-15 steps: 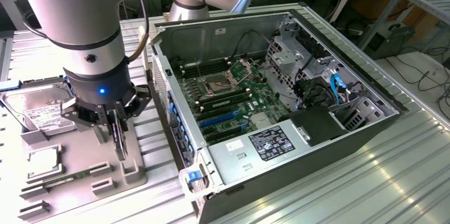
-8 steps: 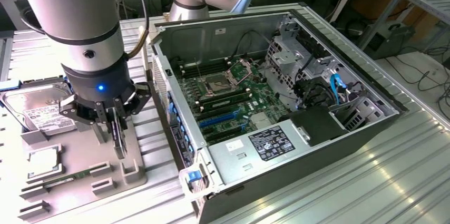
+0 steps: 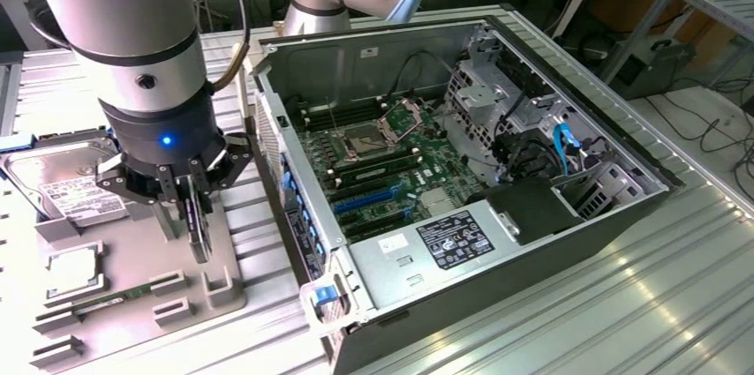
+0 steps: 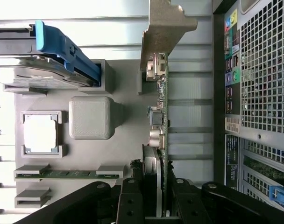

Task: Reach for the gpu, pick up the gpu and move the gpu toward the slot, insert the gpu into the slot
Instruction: 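Pick up the gpu and move the gpu toward the slot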

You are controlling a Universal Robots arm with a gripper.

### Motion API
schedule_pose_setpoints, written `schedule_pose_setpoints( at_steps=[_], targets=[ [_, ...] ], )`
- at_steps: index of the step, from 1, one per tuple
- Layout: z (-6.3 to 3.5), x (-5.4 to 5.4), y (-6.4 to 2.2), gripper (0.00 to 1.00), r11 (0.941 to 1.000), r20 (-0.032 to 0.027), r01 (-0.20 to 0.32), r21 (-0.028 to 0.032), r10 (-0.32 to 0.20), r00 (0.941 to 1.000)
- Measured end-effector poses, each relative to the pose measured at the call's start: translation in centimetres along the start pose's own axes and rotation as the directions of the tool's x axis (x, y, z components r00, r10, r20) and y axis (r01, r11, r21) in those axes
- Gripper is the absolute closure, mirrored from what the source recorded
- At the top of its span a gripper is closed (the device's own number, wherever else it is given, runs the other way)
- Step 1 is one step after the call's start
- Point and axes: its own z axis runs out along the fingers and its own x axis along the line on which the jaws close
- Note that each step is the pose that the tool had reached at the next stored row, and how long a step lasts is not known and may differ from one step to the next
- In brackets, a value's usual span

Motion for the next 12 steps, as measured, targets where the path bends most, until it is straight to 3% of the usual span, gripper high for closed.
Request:
schedule_pose_setpoints(
  at_steps=[12],
  targets=[
    [-0.96,0.01,0.04,0.72,1.0000,0.0000,0.000,0.0000,0.000,1.0000]
  ],
)
